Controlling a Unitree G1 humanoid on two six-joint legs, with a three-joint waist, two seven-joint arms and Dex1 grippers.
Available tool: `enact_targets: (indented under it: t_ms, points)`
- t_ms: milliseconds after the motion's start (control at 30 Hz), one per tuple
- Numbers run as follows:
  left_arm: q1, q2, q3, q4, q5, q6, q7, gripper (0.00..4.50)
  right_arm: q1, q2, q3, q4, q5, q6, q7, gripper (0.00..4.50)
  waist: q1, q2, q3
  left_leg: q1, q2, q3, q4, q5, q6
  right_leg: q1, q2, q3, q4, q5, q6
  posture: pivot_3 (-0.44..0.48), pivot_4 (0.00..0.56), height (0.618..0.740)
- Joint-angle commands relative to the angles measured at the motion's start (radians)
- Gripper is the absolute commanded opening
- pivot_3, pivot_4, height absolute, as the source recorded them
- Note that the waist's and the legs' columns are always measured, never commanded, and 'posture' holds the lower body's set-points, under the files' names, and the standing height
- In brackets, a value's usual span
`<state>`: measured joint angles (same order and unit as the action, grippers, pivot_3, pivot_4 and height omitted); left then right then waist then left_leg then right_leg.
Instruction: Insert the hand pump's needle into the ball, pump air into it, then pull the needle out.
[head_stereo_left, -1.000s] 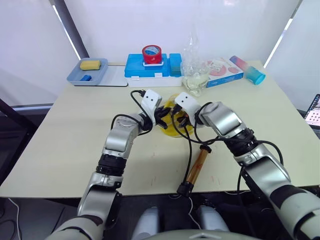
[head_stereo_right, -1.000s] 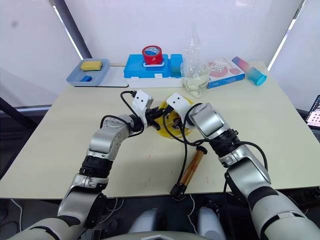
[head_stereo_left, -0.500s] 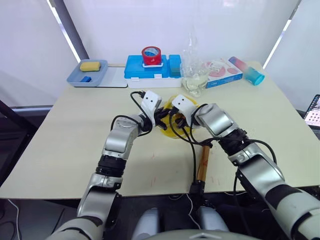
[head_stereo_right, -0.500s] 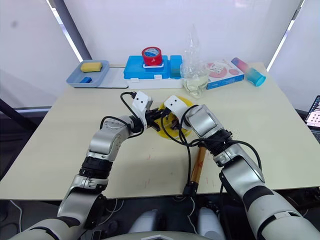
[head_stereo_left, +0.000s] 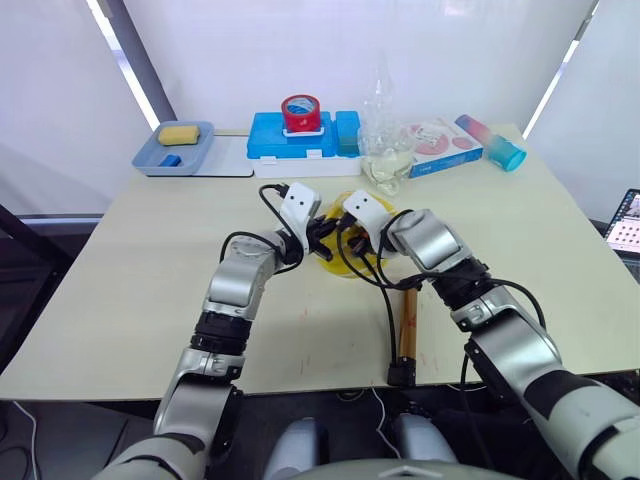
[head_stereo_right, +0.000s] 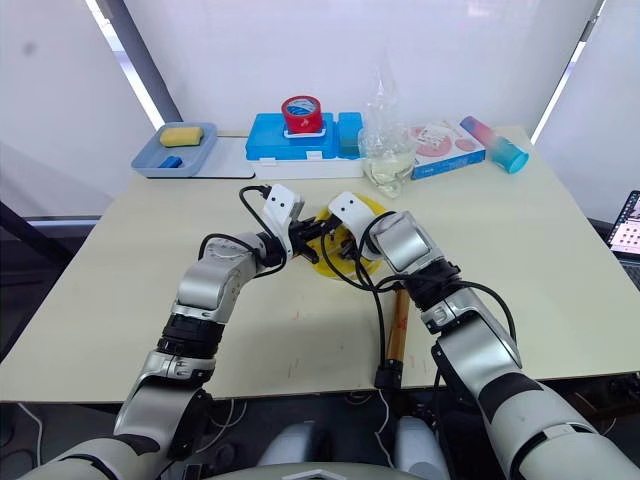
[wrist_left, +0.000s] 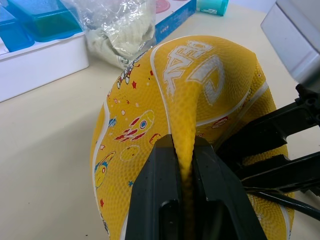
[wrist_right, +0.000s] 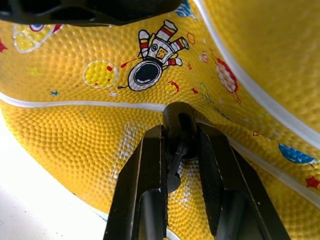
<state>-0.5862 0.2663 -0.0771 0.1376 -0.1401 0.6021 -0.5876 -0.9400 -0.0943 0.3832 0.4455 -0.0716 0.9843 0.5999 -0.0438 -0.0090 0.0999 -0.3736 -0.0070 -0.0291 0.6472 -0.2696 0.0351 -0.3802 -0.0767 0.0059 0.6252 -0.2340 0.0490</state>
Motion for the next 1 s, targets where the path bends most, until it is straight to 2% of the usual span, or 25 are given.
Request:
enact_targets:
  t_ms: [33,267,433,800,833,867,967,1000]
  points:
    - [0.01,-0.051,-0.101,0.001,-0.043,0.016,-0.1,0.0,0.054,-0.001,0.011,0.009,-0.002,0.042,-0.021,0.34,0.002,0.001,0.0,0.0,0.0,0.0,0.0,0.0,0.0,-0.001,0.0,0.0,0.0,0.0,0.0,0.0,0.15,0.737]
    - [0.001,-0.05,-0.091,0.026,-0.03,-0.002,-0.113,0.0,0.102,-0.055,-0.019,-0.223,0.028,0.167,-0.013,0.34,0.018,0.005,0.003,-0.011,-0.002,0.0,0.0,0.0,0.0,-0.009,-0.003,-0.002,-0.004,0.0,0.0,0.0,0.15,0.737]
    - [-0.002,-0.051,-0.087,0.037,-0.022,-0.011,-0.121,0.0,0.134,-0.097,-0.041,-0.393,0.054,0.254,-0.021,0.34,0.037,0.005,0.003,-0.025,-0.004,0.0,-0.003,0.001,0.001,-0.022,-0.006,-0.003,-0.005,0.0,0.0,0.0,0.15,0.737]
    - [-0.01,-0.052,-0.087,0.051,-0.014,-0.022,-0.135,0.0,0.204,-0.14,-0.113,-0.606,0.119,0.327,-0.069,0.34,0.06,0.008,0.007,-0.029,-0.011,-0.003,-0.011,0.003,0.005,-0.022,-0.011,-0.008,-0.017,0.002,0.004,0.0,0.15,0.737]
    - [-0.01,-0.053,-0.088,0.051,-0.014,-0.022,-0.135,0.0,0.214,-0.144,-0.12,-0.621,0.126,0.319,-0.069,1.41,0.06,0.008,0.007,-0.03,-0.012,-0.004,-0.011,0.003,0.004,-0.022,-0.011,-0.009,-0.018,0.003,0.004,0.0,0.15,0.737]
    - [-0.012,-0.054,-0.088,0.054,-0.013,-0.024,-0.135,0.0,0.222,-0.146,-0.131,-0.635,0.134,0.32,-0.072,1.69,0.06,0.008,0.008,-0.03,-0.013,-0.005,-0.011,0.004,0.003,-0.022,-0.011,-0.009,-0.018,0.003,0.004,0.0,0.15,0.737]
    - [-0.014,-0.057,-0.087,0.057,-0.013,-0.026,-0.132,0.0,0.244,-0.176,-0.141,-0.679,0.158,0.306,-0.067,3.09,0.061,0.009,0.009,-0.031,-0.014,-0.006,-0.011,0.005,0.002,-0.022,-0.012,-0.011,-0.018,0.003,0.004,0.0,0.15,0.737]
    - [-0.013,-0.057,-0.087,0.055,-0.013,-0.027,-0.131,0.0,0.253,-0.19,-0.143,-0.697,0.167,0.303,-0.064,3.8,0.062,0.009,0.01,-0.032,-0.015,-0.007,-0.011,0.005,0.002,-0.022,-0.012,-0.012,-0.018,0.003,0.004,0.0,0.15,0.737]
